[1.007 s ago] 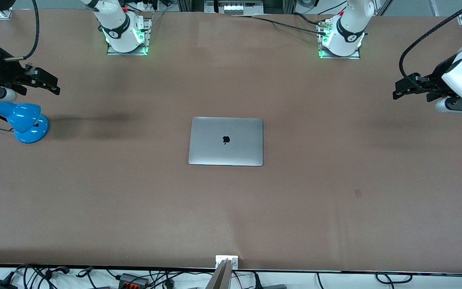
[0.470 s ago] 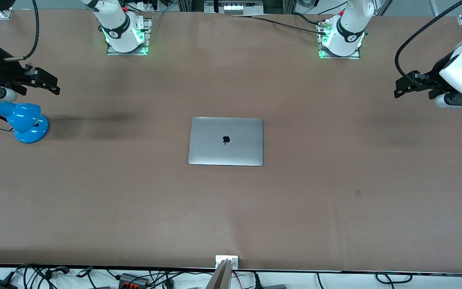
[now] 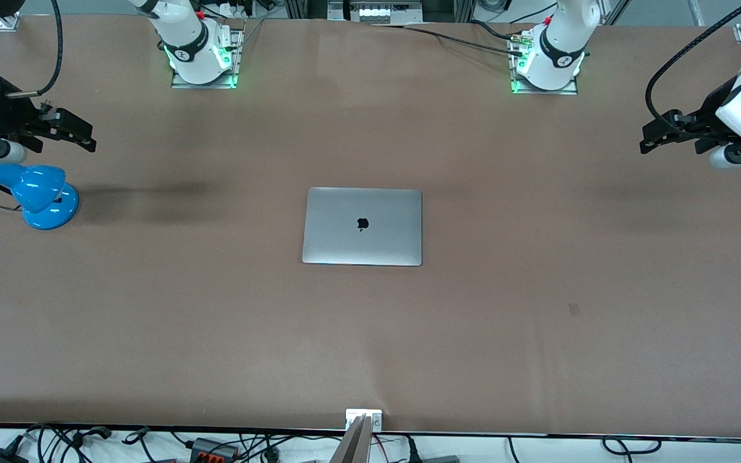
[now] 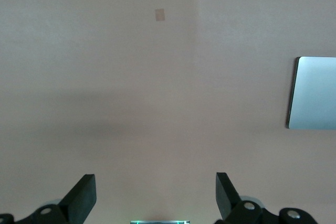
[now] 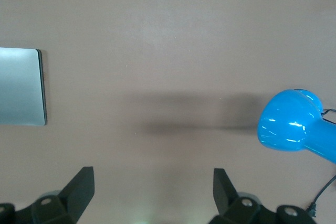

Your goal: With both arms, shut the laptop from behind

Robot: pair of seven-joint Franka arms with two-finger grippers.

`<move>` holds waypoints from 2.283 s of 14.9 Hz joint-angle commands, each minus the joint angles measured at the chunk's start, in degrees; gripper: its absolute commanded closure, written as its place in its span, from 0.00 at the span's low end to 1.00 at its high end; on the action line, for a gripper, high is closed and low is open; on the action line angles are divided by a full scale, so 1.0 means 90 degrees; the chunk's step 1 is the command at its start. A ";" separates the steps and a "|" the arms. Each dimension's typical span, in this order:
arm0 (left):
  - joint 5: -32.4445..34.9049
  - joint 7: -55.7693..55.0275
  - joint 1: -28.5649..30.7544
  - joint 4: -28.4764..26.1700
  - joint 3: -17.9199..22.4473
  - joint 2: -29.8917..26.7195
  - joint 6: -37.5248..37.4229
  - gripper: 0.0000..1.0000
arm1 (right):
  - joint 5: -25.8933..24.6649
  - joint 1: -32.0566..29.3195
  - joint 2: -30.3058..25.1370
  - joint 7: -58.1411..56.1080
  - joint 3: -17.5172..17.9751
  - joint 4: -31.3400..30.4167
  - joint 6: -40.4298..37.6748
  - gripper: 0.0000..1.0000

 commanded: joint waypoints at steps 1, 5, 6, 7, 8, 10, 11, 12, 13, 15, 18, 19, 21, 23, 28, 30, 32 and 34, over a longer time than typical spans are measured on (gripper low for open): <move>0.0131 0.0039 0.0001 -0.0149 0.0038 -0.0165 0.0029 0.00 | 0.0007 -0.0079 -0.0029 0.0002 0.0039 -0.0006 0.0023 0.00; 0.0082 0.0029 -0.0009 -0.0120 0.0057 -0.0165 0.0009 0.00 | 0.0007 -0.0128 -0.0029 -0.0028 0.0039 -0.0006 0.0023 0.00; 0.0082 0.0029 -0.0009 -0.0120 0.0057 -0.0175 0.0000 0.00 | 0.0007 -0.0128 -0.0029 -0.0028 0.0039 -0.0006 0.0023 0.00; 0.0073 0.0020 -0.0028 -0.0110 0.0067 -0.0165 -0.0001 0.00 | 0.0007 -0.0128 -0.0029 -0.0008 0.0039 -0.0006 0.0023 0.00; 0.0140 0.0000 -0.0106 -0.0081 0.0077 -0.0165 -0.0001 0.00 | 0.0007 -0.0128 -0.0029 0.0021 0.0039 -0.0006 0.0023 0.00; 0.0131 0.0029 -0.0146 -0.0012 0.0183 -0.0185 -0.0010 0.00 | 0.0007 -0.0109 -0.0028 0.0021 0.0049 -0.0006 0.0033 0.00; 0.0141 0.0039 -0.0223 0.0017 0.0329 -0.0185 -0.0001 0.00 | 0.0007 -0.0099 -0.0029 0.0021 0.0049 0.0004 0.0033 0.00; 0.0141 0.0049 -0.0359 0.0046 0.0447 -0.0185 -0.0020 0.00 | -0.0003 -0.0099 -0.0019 0.0021 0.0049 0.0014 0.0042 0.00; 0.0141 0.0049 -0.0361 0.0085 0.0477 -0.0185 -0.0030 0.00 | -0.0003 -0.0118 0.0010 0.0011 0.0049 0.0024 0.0062 0.00; 0.0150 0.0049 -0.0331 0.0076 0.0467 -0.0185 -0.0001 0.00 | 0.0007 -0.0148 0.0040 -0.0057 0.0039 0.0033 0.0042 0.00; 0.0150 0.0039 -0.0331 0.0076 0.0467 -0.0175 -0.0001 0.00 | -0.0003 -0.0158 0.0030 -0.0077 0.0039 0.0033 0.0023 0.00; 0.0141 0.0039 -0.0370 0.0076 0.0487 -0.0175 -0.0010 0.00 | -0.0003 -0.0158 0.0030 -0.0077 0.0039 0.0033 0.0032 0.00; 0.0141 0.0039 -0.0487 0.0085 0.0593 -0.0195 -0.0020 0.00 | -0.0003 -0.0148 0.0030 -0.0028 0.0049 0.0024 0.0013 0.00; 0.0141 0.0039 -0.0769 0.0085 0.0885 -0.0195 -0.0040 0.00 | -0.0003 -0.0148 0.0020 -0.0067 0.0049 0.0024 0.0013 0.00; 0.0141 0.0039 -0.0878 0.0085 0.0985 -0.0185 -0.0079 0.00 | -0.0003 -0.0167 0.0030 -0.0067 0.0049 0.0024 0.0023 0.00; 0.0141 0.0039 -0.0888 0.0095 0.0994 -0.0185 -0.0069 0.00 | -0.0003 -0.0167 0.0030 -0.0047 0.0049 0.0024 0.0023 0.00; 0.0141 0.0039 -0.0888 0.0095 0.0995 -0.0185 -0.0069 0.00 | 0.0007 -0.0167 0.0030 -0.0067 0.0039 0.0024 0.0023 0.00; 0.0150 0.0039 -0.0898 0.0095 0.0995 -0.0185 -0.0059 0.00 | -0.0003 -0.0167 0.0030 -0.0047 0.0049 0.0024 0.0013 0.00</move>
